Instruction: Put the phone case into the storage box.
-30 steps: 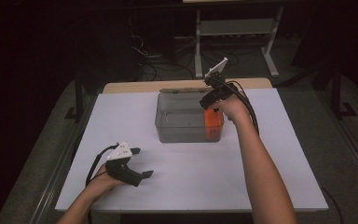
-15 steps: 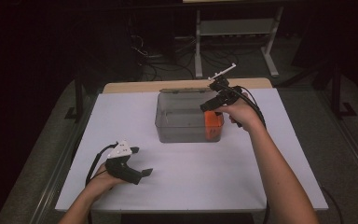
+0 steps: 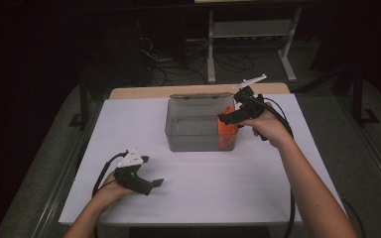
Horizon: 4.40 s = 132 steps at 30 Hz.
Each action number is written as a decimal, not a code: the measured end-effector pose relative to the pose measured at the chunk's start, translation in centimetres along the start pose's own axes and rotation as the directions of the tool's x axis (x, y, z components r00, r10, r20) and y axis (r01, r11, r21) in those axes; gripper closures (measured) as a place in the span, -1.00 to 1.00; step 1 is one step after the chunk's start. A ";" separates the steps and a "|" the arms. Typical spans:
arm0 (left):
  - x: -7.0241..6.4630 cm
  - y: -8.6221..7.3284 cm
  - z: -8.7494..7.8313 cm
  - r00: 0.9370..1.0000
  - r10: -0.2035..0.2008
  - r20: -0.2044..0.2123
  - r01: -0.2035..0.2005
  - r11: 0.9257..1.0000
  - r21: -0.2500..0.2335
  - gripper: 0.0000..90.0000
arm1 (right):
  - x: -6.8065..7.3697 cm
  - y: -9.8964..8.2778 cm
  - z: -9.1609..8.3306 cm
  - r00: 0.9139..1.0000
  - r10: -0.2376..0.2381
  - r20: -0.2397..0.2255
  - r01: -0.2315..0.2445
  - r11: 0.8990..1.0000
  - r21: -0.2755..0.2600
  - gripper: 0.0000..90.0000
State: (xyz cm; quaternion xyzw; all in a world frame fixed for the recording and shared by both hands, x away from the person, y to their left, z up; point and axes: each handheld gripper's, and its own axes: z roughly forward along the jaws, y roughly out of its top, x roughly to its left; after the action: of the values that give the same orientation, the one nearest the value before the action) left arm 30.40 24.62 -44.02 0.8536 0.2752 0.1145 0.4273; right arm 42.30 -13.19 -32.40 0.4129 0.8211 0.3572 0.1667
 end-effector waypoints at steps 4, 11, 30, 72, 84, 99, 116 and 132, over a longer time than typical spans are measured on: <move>0.0 0.0 -0.2 1.000 -0.003 0.005 0.003 1.000 -0.006 -1.00 | 0.2 -0.6 -0.4 1.000 -0.008 -0.017 0.007 1.000 -0.014 -1.00; 0.1 0.0 -0.2 1.000 -0.005 0.010 0.005 1.000 -0.012 -1.00 | 0.6 -1.9 -0.8 0.999 -0.014 -0.037 0.013 0.999 -0.034 -1.00; 0.1 0.0 -0.2 1.000 -0.008 0.007 0.008 1.000 -0.009 -1.00 | 1.6 -5.2 -1.0 0.996 -0.027 -0.082 0.022 0.998 -0.060 -1.00; -0.2 0.1 -0.2 1.000 0.000 0.012 0.000 1.000 -0.010 -1.00 | 3.3 -13.1 -1.0 0.994 -0.020 -0.109 0.010 0.996 -0.091 -1.00; -0.4 0.1 -0.2 1.000 0.004 0.014 -0.004 1.000 -0.006 -1.00 | 3.9 -15.2 -1.3 0.995 -0.020 -0.102 0.010 0.995 -0.097 -1.00; -0.4 0.0 -0.3 1.000 0.002 0.024 -0.002 1.000 -0.008 -1.00 | 3.8 -17.3 -2.1 0.997 -0.003 -0.074 -0.005 0.994 -0.107 -1.00; -0.5 -0.1 -0.6 1.000 0.003 0.030 -0.003 1.000 -0.011 -1.00 | 3.7 -19.0 -2.3 0.999 -0.020 -0.041 0.016 0.995 -0.101 -1.00; -0.9 -0.2 -0.3 0.999 0.012 0.045 -0.012 1.000 0.001 -1.00 | 3.4 -19.3 -2.5 0.999 -0.040 -0.034 0.036 0.994 -0.102 -1.00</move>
State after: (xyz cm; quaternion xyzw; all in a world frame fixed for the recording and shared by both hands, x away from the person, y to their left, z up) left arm 29.45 24.37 -43.93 0.8578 0.2605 0.0978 0.4322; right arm 27.98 -19.40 -44.59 0.3818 0.8125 0.4025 0.1793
